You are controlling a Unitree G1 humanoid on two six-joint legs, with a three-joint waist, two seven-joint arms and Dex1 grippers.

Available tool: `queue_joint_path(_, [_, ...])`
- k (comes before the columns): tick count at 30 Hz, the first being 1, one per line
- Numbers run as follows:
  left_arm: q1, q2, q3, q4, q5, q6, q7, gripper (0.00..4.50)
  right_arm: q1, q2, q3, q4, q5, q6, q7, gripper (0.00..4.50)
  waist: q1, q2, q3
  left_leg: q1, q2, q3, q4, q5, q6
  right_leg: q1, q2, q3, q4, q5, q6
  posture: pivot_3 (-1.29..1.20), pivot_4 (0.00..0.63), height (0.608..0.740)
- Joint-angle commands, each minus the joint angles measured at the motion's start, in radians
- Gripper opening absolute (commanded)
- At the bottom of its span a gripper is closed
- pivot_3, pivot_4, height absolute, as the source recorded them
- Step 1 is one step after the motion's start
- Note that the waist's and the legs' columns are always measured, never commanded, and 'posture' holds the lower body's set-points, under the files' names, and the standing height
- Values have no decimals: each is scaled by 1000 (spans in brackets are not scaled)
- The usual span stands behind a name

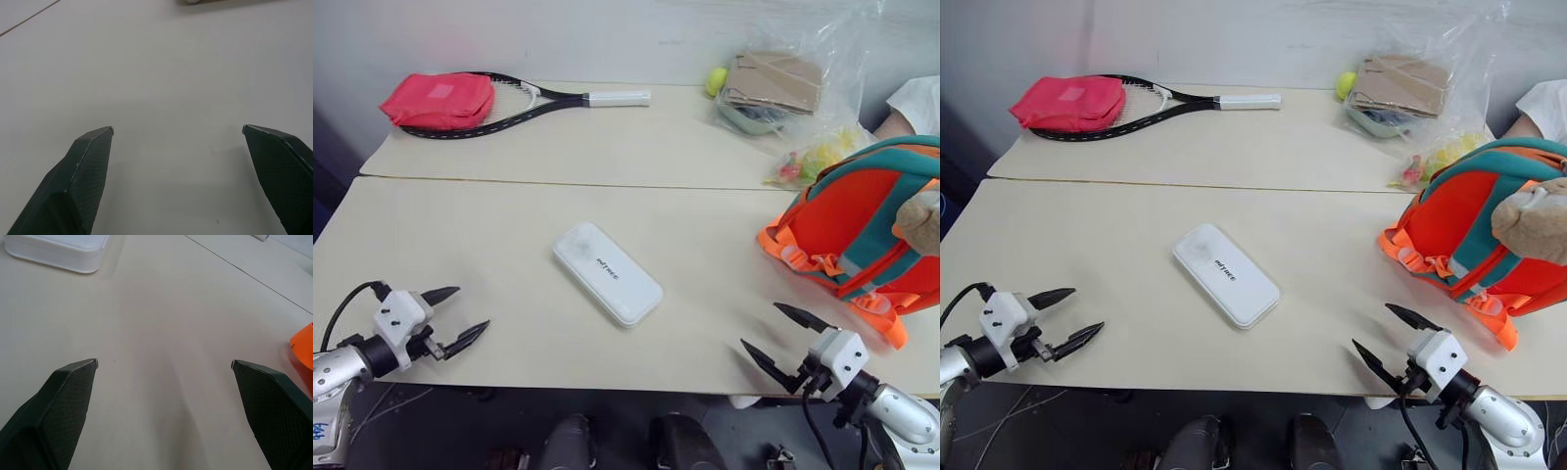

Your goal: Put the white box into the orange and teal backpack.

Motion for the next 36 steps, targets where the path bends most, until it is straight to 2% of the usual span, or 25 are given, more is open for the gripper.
queue_joint_path(1, [14,17,26,-39,-18,27,-5,4472,-4,-7,1,-24,20,4,3,4493,0,0,0,0,0,0,0,0,0,0,0,0,0,0,0,0,150,740])
queue_joint_path(9, [-40,29,18,-108,-98,170,-25,4472,-47,-10,42,-95,70,88,20,4493,-1,0,0,0,0,0,0,0,-1,0,0,0,1,0,0,0,150,740])
queue_joint_path(10, [-50,30,14,-114,-104,181,-29,4500,-51,-11,51,-110,85,109,25,4096,-1,0,0,0,0,0,1,0,-1,0,0,0,2,0,0,0,150,740])
queue_joint_path(13, [-165,16,-20,-133,-115,240,17,3962,-73,-43,115,-186,123,223,58,3209,4,0,0,0,0,-1,1,1,-1,0,0,0,2,0,0,0,150,740])
queue_joint_path(17, [-417,-8,-151,-20,12,236,110,2829,-161,-93,253,-222,59,317,102,1866,8,-1,0,-1,0,-3,5,1,-1,1,0,-2,3,0,0,0,150,740])
queue_joint_path(19, [-524,-29,-207,56,54,216,120,2229,-217,-117,315,-204,6,308,136,1185,8,-1,0,-1,-1,-3,8,1,-1,1,0,-3,5,0,0,0,150,740])
queue_joint_path(21, [-661,-64,-270,201,132,188,173,1573,-284,-114,355,-151,-6,323,155,478,6,-1,0,-2,-1,-2,12,2,-3,1,0,-3,8,0,0,0,150,740])
queue_joint_path(23, [-784,-106,-324,346,179,169,186,1024,-342,-113,395,-98,-28,336,178,0,4,-1,-1,-4,0,-2,15,1,-3,0,1,-5,8,0,0,0,150,740])
queue_joint_path(24, [-836,-135,-342,409,179,163,170,701,-367,-109,412,-77,-36,351,182,0,3,-1,0,-5,0,-2,16,1,-2,0,1,-5,9,0,0,0,150,740])
queue_joint_path(29, [-964,-183,-413,589,226,146,117,701,-436,-64,455,-53,-31,437,167,0,2,-2,0,-7,0,-2,18,1,-2,-2,0,-10,10,0,0,0,150,740])
queue_joint_path(36, [-1040,-238,-463,735,257,104,40,701,-498,0,506,-35,-66,466,141,0,4,-2,0,-7,1,-2,22,1,-2,-2,-1,-14,10,0,0,0,150,740])
